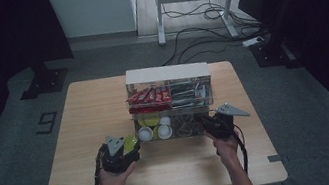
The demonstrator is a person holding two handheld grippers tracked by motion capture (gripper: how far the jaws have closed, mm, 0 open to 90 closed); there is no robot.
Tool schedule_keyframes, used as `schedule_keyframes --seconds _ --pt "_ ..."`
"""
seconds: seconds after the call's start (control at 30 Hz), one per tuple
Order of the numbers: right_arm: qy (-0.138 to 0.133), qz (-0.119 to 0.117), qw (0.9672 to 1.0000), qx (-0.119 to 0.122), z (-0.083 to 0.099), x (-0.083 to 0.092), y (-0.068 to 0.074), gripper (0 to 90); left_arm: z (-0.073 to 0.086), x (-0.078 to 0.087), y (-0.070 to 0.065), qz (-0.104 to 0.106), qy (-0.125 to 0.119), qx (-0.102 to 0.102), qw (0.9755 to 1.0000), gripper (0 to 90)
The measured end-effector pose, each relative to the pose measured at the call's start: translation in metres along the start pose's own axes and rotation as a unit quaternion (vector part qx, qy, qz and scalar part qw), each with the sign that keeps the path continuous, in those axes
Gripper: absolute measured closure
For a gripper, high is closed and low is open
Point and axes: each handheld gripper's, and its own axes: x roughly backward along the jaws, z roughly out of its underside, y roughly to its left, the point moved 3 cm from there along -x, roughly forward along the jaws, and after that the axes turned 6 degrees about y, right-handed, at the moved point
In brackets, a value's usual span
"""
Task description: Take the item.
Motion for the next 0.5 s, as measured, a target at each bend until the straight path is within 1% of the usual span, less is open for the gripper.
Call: schedule_keyframes --seconds 0.27,0.5 --pt "0.002 0.002 1.0 0.0 0.001 -0.001 -0.002 89.4 0.01 0.001 0.014 -0.009 0.01 0.008 0.9999 38.7" --pt "0.005 0.005 1.0 0.0 0.002 -0.003 -0.002 89.4 0.018 -0.001 0.019 -0.012 0.016 0.012 0.9997 38.7"
